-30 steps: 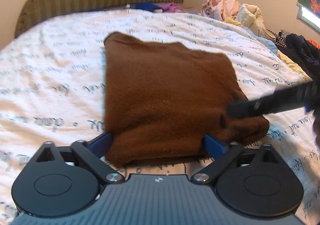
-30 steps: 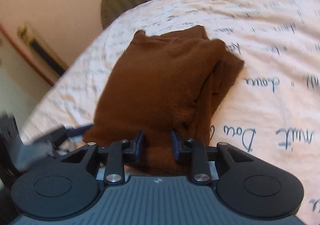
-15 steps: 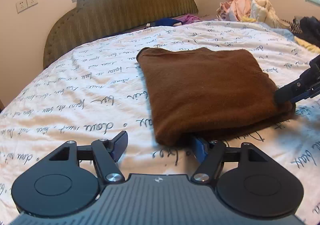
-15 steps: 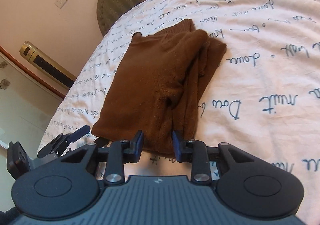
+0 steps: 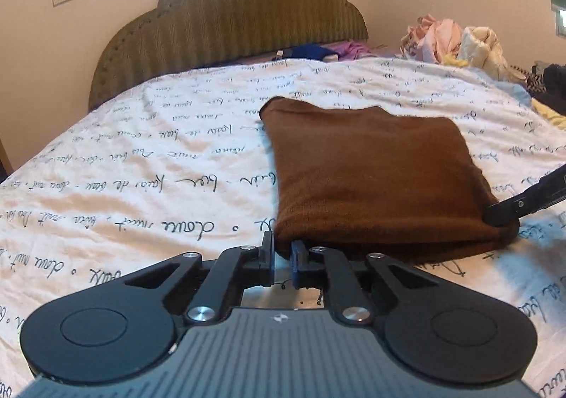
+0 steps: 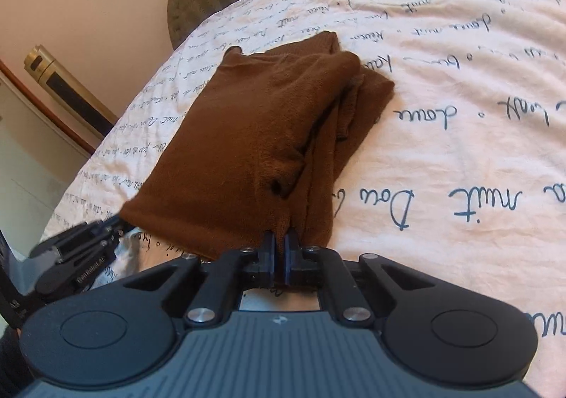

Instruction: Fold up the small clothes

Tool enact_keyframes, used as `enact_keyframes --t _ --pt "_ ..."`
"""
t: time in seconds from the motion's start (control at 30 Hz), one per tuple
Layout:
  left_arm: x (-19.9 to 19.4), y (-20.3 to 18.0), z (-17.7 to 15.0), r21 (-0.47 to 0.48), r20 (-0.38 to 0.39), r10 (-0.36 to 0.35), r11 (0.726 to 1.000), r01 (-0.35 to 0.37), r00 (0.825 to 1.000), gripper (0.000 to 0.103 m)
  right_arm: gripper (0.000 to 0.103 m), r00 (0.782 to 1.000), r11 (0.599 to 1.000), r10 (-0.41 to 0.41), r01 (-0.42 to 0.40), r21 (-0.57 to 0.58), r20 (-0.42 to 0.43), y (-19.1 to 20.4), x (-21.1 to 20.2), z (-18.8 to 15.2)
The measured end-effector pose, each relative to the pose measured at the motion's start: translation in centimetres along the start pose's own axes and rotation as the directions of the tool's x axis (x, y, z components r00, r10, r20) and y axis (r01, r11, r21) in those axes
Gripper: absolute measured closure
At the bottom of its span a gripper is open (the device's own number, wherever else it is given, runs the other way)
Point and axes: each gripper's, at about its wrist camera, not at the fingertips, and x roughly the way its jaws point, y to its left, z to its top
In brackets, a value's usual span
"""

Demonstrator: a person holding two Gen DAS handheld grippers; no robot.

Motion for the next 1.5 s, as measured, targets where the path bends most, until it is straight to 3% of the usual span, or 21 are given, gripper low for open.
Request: enact_keyframes --t 0.2,0.27,0.33,0.37,0.4,0.43,0.53,0.6,0.73,0.77,0.8,0.83,0.87,0.97,1.1,1.2,1.27,1.33,1.4,1.47,1.5 --pt "-0.8 -0.6 -0.6 0.086 0.0 -0.041 0.996 0.041 0.999 0.077 0.094 0.995 0.99 0.096 -0.094 0.108 -0.018 -1.6 -0.5 1.3" --pt "-2.8 0.4 -0.5 0.056 0.048 -0.133 0.99 0.13 0.99 0.051 0.093 0.992 0.98 0.119 -0.125 0.156 0.047 -2.5 -2.0 2.4" --pt "-3.7 2.0 0.2 -0.038 0.094 -0.212 0.976 0.216 0.973 0.003 0.082 0.987 0.972 0.098 -0.122 0.201 0.127 -3.8 -3.0 3.6" --pt "-3.7 3.1 0.6 -0.109 0.122 -0.248 0.959 0.262 0.961 0.002 0.063 0.987 0.968 0.08 -0.11 0.226 0.138 -4.4 -3.0 4.0" --pt "-3.2 4.1 1.1 -0.183 0.127 -0.281 0.936 0.301 0.951 0.003 0.038 0.986 0.961 0.085 -0.119 0.251 0.14 -5.0 -2.7 4.2" --pt "-1.9 5.5 1.7 -0.287 0.1 -0.333 0.893 0.348 0.938 0.004 0.029 0.985 0.953 0.111 -0.144 0.267 0.134 -5.5 -2.1 4.2" --pt "3.3 8.9 1.8 -0.581 0.017 -0.485 0.707 0.403 0.874 0.016 0.026 0.98 0.918 0.182 -0.2 0.341 0.085 -6.7 -0.3 3.3" --pt "6.3 9.7 1.4 -0.673 -0.028 -0.554 0.625 0.394 0.832 0.019 0.026 0.961 0.885 0.264 -0.274 0.377 0.079 -7.1 0.6 2.4" --pt "9.1 8.2 2.8 -0.644 -0.058 -0.647 0.606 0.467 0.76 0.022 0.027 0.952 0.885 0.302 -0.296 0.36 0.042 -6.0 1.9 2.0" --pt "9.6 7.5 3.2 -0.638 -0.083 -0.653 0.615 0.463 0.753 0.033 0.027 0.952 0.889 0.304 -0.295 0.35 0.03 -5.6 2.2 2.2" --pt "10.0 7.0 3.6 -0.626 -0.115 -0.647 0.636 0.45 0.754 0.076 0.03 0.954 0.896 0.301 -0.29 0.337 0.02 -5.2 2.6 2.4" --pt "10.6 6.5 3.8 -0.622 -0.15 -0.648 0.649 0.438 0.747 0.077 0.039 0.955 0.902 0.296 -0.282 0.327 0.007 -4.7 3.0 2.7" --pt "10.5 6.4 4.1 -0.619 -0.16 -0.639 0.659 0.428 0.753 0.078 0.083 0.957 0.908 0.288 -0.266 0.323 -0.023 -4.4 3.5 2.9" --pt "8.4 6.6 4.9 -0.582 -0.139 -0.629 0.676 0.451 0.765 0.08 0.084 0.958 0.921 0.284 -0.261 0.291 -0.039 -3.7 3.2 3.0" --pt "4.6 7.3 4.3 -0.537 -0.125 -0.659 0.674 0.508 0.742 0.08 0.084 0.938 0.913 0.347 -0.334 0.234 -0.016 -2.1 0.1 1.9" --pt "4.8 6.2 1.5 -0.477 -0.203 -0.604 0.748 0.461 0.77 0.072 0.083 0.938 0.918 0.341 -0.317 0.239 -0.066 -2.1 0.4 -0.5" --pt "5.4 6.5 -0.3 -0.508 -0.157 -0.607 0.726 0.464 0.779 0.064 0.081 0.947 0.922 0.314 -0.287 0.26 -0.068 -2.9 1.8 -2.2" --pt "4.5 7.3 -0.3 -0.54 -0.147 -0.602 0.713 0.446 0.785 0.058 0.079 0.932 0.874 0.363 -0.343 0.343 0.007 -4.4 1.7 -2.7" --pt "1.6 8.1 0.5 -0.514 -0.078 -0.51 0.757 0.404 0.857 0.045 0.067 0.94 0.855 0.336 -0.328 0.402 0.052 -4.8 0.3 -2.8" --pt "-2.1 7.9 1.9 -0.387 0.031 -0.349 0.86 0.333 0.937 0.036 0.064 0.956 0.895 0.241 -0.285 0.343 0.167 -4.3 -2.8 -2.6" --pt "-3.5 7.3 2.6 -0.324 0.084 -0.279 0.9 0.29 0.957 0.029 0.064 0.96 0.925 0.17 -0.234 0.3 0.223 -3.7 -4.2 -2.2"
